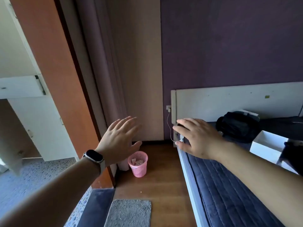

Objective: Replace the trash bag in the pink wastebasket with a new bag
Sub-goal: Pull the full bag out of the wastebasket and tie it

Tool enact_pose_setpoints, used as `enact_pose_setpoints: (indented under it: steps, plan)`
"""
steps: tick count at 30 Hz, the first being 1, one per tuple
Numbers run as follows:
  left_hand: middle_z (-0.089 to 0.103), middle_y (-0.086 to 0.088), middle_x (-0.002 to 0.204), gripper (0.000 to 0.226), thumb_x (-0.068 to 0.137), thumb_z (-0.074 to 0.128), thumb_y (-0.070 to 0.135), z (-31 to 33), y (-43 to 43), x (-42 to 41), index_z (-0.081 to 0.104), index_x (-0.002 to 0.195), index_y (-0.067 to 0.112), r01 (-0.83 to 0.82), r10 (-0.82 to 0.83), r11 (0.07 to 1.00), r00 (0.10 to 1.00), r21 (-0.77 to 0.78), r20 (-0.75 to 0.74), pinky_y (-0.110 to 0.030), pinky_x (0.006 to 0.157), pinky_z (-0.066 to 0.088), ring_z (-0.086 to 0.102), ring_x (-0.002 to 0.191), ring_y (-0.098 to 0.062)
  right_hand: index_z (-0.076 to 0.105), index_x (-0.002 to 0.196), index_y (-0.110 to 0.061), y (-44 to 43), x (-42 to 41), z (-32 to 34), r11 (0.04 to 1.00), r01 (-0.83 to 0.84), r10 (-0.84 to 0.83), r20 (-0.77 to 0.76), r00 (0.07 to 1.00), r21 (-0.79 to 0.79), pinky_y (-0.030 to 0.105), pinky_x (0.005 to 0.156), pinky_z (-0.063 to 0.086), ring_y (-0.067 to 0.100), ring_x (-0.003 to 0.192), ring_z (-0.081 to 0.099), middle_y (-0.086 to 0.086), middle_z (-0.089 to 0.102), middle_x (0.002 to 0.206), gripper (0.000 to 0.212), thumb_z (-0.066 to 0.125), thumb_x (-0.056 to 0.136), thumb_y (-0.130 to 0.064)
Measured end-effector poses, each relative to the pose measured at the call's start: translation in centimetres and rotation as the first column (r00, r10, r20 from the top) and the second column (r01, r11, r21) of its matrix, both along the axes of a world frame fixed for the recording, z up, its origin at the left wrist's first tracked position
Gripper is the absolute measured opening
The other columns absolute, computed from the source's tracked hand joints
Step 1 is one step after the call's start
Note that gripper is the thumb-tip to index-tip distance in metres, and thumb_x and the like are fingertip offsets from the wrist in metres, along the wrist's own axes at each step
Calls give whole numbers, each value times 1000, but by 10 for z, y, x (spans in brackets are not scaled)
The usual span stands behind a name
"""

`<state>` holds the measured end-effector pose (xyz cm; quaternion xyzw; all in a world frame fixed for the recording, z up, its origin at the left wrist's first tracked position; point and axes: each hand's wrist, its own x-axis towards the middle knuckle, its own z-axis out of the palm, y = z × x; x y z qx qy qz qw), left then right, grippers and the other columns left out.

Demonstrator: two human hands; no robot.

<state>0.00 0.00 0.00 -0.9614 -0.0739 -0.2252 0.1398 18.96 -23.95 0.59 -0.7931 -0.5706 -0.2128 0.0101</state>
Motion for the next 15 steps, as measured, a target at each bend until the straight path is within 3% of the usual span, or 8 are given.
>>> enact_pose_setpoints:
  steps: [15]
  plan:
    - [49,-6,146,58,87,45,56,-47,209,130,52,135,24,34,-33,993,999,-115,14,-47,111,33,44,136,-29,52,131,-22,208,116,-28,999,49,-49,-11,999,-11,44,103,38,28,126,47,5,51,138,57,36,88,-56]
